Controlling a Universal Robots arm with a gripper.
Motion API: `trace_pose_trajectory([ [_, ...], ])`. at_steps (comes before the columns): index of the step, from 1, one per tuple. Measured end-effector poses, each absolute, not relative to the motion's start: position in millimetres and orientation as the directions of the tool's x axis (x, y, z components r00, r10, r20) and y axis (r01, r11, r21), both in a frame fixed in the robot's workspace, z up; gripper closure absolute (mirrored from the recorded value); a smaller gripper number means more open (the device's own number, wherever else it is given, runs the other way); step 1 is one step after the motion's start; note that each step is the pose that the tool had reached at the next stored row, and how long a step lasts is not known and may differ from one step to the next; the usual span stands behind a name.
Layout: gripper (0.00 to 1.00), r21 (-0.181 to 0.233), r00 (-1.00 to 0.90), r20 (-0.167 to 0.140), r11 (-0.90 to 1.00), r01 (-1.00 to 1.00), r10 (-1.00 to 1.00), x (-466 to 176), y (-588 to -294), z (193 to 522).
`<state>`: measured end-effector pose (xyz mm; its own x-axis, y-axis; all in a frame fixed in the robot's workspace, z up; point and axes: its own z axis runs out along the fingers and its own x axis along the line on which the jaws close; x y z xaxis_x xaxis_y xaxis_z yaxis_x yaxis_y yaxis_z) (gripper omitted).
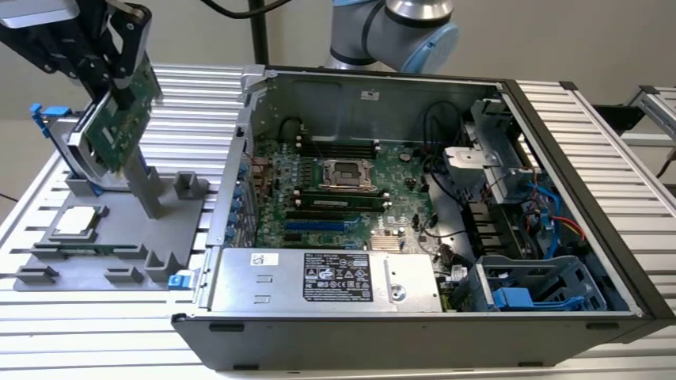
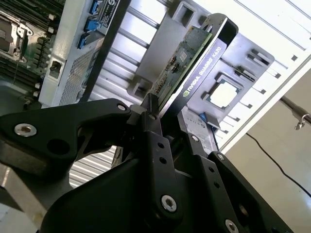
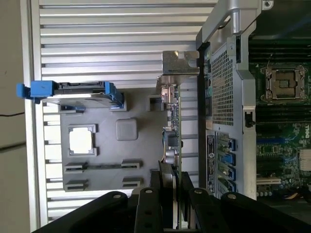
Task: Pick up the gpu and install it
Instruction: 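Pick up the gpu and move the gpu toward the slot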
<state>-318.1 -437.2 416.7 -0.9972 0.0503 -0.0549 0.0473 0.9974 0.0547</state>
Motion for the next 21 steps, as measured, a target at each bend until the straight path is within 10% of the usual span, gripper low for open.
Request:
trace_pose_trajectory([
  [21,1.00,0.055,-0.997,-0.055,0.997,0.047,0.050,-313.9,-437.0,425.5],
])
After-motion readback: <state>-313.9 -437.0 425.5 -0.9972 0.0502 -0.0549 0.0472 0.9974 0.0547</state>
